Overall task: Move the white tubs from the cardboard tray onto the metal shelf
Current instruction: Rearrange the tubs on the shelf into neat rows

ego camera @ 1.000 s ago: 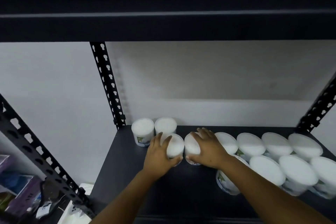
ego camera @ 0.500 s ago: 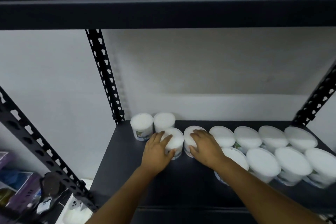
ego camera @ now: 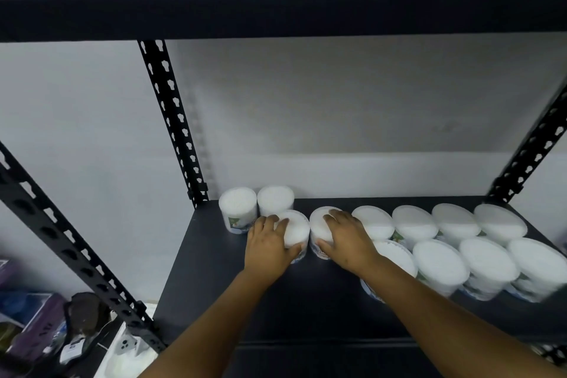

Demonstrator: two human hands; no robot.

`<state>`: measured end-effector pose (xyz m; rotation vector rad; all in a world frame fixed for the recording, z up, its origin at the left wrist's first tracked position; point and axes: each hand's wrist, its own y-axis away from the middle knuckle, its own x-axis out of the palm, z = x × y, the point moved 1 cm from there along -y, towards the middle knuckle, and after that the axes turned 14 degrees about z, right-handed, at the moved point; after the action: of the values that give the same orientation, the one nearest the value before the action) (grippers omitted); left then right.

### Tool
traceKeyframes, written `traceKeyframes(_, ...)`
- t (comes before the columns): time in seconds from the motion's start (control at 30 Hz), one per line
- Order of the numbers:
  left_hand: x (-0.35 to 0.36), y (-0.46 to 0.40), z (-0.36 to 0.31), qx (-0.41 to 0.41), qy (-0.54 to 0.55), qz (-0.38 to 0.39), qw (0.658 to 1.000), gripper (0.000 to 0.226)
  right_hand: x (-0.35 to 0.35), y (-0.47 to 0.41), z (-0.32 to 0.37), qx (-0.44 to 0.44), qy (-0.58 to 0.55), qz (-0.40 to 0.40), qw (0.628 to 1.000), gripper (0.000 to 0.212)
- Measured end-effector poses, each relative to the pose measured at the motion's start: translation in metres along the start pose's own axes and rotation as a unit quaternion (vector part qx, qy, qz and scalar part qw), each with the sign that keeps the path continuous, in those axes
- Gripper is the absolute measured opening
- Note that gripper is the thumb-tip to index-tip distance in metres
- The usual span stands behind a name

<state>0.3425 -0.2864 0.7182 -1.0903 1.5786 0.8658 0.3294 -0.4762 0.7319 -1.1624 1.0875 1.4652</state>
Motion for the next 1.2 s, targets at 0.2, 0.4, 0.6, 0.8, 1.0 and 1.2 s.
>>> traceKeyframes(0.2, 0.0010, 0.0012, 0.0042, 0.017, -0.007, 0.013, 1.000, 0.061, -0.0013, -0.0010, 0.0014, -0.015, -0.019, 0.007, 1.000, 0.048)
traceKeyframes(0.4, -0.0004, 0.0003, 0.0021, 0.003, -0.016, 0.019, 1.000, 0.061, -0.0014, -0.0023, 0.0023, 0.001, -0.001, 0.003, 1.000, 0.051)
traceKeyframes(0.6, -0.0007, 0.0013, 0.0030, 0.013, -0.012, 0.022, 1.000, 0.062, -0.0006, -0.0013, 0.0034, -0.005, -0.012, -0.003, 1.000, 0.052)
traceKeyframes(0.8, -0.0006, -0.0003, 0.0029, 0.014, -0.016, 0.033, 0.999, 0.055, -0.0001, -0.0007, 0.0038, 0.011, 0.003, 0.011, 1.000, 0.052)
traceKeyframes(1.0, -0.0025, 0.0024, 0.0001, 0.017, -0.007, 0.027, 0.999, 0.059, -0.0004, -0.0001, 0.0042, 0.016, 0.003, 0.013, 1.000, 0.060)
traceKeyframes(1.2, -0.0042, 0.0054, -0.0010, 0.033, -0.020, 0.036, 0.999, 0.050, -0.0006, -0.0002, 0.0049, 0.018, 0.015, 0.018, 1.000, 0.056)
